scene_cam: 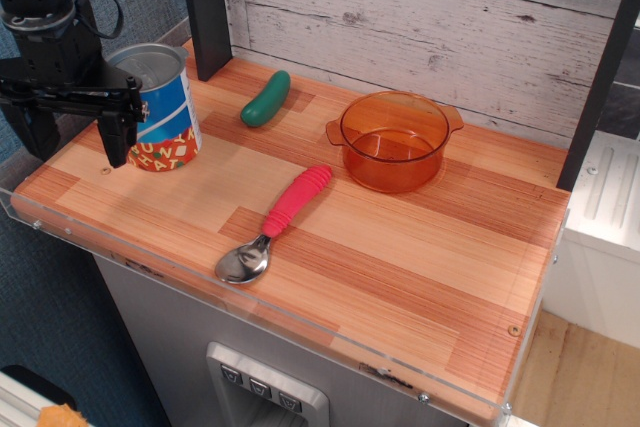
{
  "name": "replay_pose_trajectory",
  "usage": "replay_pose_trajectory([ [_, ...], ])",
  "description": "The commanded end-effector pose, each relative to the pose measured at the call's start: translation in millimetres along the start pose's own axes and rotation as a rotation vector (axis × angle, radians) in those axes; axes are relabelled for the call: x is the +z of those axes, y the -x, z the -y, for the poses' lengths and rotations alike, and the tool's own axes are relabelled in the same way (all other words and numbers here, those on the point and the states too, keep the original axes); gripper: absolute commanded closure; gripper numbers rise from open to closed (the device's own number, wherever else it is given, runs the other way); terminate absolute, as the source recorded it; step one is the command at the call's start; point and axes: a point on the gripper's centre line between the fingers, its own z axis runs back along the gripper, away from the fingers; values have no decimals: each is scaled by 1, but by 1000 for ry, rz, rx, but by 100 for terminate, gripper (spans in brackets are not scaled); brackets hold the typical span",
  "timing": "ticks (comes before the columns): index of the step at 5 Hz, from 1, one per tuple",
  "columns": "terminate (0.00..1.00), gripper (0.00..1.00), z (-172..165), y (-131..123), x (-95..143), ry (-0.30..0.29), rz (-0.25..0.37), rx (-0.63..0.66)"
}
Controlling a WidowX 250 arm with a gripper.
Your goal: Move orange pot to bottom right of red fork
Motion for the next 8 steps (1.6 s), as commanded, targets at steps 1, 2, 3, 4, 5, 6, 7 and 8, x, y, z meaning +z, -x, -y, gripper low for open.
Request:
replay_pose_trajectory([
  [1,0,0,0,0,0,0,0,0],
  [2,0,0,19,-4,9,28,15,-145],
  [3,0,0,49,-4,26,49,55,-327],
  [4,0,0,84,-2,39,92,112,-478],
  [5,0,0,128,-1,51,169,174,-663],
  [6,0,0,161,-3,50,195,228,-791],
  [7,0,0,194,-14,41,214,288,-896],
  [8,0,0,219,-25,33,177,315,-967],
])
